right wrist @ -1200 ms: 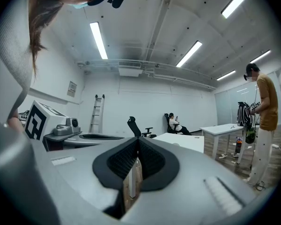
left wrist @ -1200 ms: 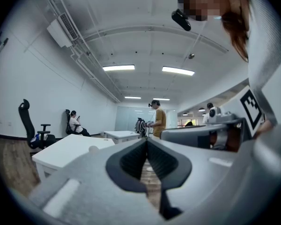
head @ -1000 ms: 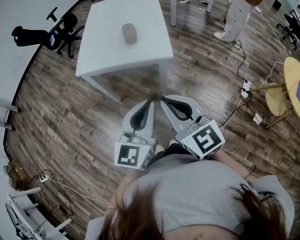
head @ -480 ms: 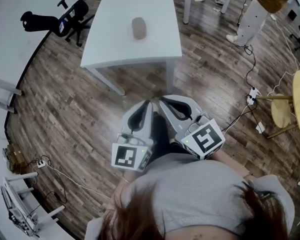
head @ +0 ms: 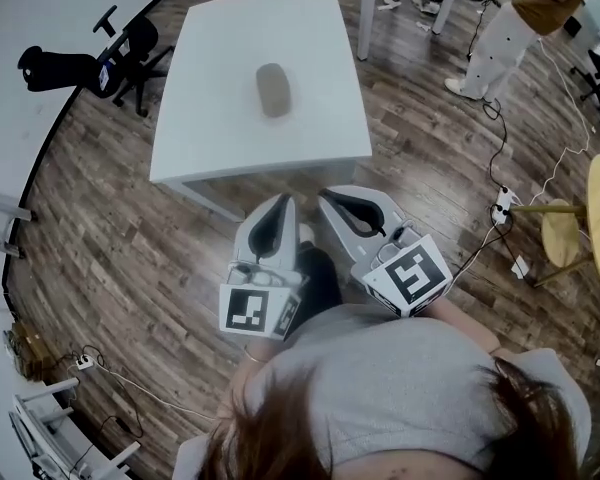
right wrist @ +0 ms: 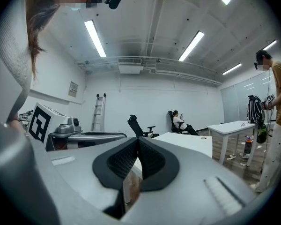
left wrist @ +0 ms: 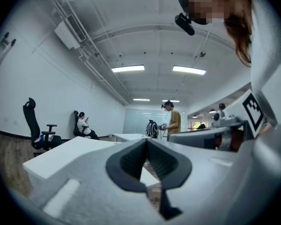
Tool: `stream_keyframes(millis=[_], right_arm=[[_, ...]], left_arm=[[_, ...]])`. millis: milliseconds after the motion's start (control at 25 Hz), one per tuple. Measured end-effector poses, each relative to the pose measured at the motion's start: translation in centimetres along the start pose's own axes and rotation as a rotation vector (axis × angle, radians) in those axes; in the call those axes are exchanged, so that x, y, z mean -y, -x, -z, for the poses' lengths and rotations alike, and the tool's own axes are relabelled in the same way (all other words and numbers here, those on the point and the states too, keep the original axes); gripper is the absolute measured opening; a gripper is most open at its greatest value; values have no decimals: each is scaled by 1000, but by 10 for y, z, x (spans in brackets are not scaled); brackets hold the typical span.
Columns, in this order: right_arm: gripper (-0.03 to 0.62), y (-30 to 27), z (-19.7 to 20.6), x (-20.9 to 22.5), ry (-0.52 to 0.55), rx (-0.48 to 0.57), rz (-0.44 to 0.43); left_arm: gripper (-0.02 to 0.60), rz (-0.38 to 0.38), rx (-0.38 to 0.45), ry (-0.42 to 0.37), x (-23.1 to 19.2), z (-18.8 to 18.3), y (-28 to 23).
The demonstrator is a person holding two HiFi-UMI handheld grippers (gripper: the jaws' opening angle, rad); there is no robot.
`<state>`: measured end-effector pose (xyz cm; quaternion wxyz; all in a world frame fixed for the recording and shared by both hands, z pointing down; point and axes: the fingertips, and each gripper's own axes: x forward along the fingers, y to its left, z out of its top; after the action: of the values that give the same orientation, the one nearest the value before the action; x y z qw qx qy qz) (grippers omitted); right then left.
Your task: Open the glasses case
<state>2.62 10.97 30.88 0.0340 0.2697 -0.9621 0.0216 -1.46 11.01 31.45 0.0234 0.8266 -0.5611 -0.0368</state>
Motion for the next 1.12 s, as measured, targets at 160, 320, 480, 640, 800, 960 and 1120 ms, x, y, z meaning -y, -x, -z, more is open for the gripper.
stream_keyframes(millis=[160, 320, 480, 640, 800, 960, 1120], right_arm=[[5, -54, -4, 36, -23, 4, 36], [5, -104, -14, 74, -30, 11, 75], [5, -144, -17, 111, -10, -15, 104], [5, -177, -23, 138, -6, -12, 139], [5, -192, -19, 155, -17, -34, 146], [5, -196, -14, 173, -23, -53, 144], [5, -208, -19, 188, -18, -52, 121]], left_arm=[[2, 22, 0, 16, -49, -3, -47], [2, 62, -17, 13, -91, -7, -93], [2, 100, -26, 13, -125, -12, -136], [2, 119, -45, 27, -155, -10, -164], [2, 119, -51, 54, -167, -4, -184], [2, 121, -53, 65, -168, 0, -202], [3, 88, -77, 63, -180, 2, -219]])
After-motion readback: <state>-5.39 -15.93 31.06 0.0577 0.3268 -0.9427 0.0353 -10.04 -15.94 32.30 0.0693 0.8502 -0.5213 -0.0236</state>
